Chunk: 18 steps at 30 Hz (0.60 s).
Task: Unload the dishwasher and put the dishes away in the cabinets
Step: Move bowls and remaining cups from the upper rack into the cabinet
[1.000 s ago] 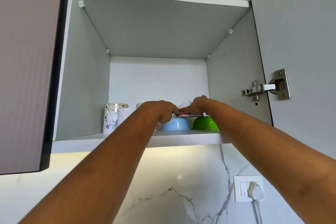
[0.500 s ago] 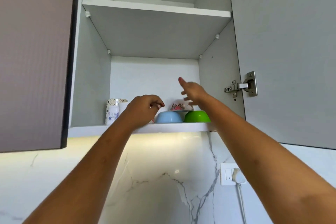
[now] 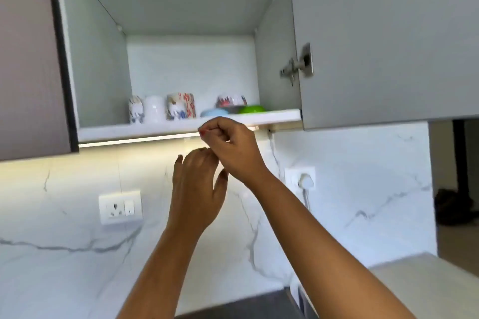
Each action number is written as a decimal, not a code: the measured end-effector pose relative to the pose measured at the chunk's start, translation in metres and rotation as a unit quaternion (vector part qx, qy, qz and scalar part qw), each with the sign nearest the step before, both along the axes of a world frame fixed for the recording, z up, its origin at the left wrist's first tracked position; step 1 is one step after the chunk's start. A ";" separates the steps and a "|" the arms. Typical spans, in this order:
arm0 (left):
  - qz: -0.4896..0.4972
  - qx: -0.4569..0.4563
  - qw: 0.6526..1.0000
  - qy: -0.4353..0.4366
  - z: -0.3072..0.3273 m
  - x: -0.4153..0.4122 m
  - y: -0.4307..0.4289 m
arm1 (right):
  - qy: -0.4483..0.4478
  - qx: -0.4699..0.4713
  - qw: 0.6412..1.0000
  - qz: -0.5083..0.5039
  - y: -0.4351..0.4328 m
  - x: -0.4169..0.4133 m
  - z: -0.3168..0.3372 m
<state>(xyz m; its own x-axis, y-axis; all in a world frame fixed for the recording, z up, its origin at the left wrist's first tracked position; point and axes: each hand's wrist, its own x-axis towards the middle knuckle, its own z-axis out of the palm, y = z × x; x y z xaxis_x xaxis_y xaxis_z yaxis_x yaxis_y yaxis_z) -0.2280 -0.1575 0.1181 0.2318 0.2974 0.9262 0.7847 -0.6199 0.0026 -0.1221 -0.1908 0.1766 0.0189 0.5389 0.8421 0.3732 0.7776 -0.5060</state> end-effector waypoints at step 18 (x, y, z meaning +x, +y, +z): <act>-0.264 -0.415 0.867 0.078 -0.284 0.071 -0.254 | 0.148 -0.336 0.917 -0.156 -0.276 0.109 -0.307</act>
<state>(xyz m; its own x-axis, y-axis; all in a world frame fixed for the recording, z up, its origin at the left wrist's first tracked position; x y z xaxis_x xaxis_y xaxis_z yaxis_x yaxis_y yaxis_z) -0.1574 -0.4115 -0.1663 0.6413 0.6608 0.3900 0.4231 -0.7286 0.5387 -0.0127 -0.4665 -0.1308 0.4343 0.8639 0.2550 0.2932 0.1321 -0.9469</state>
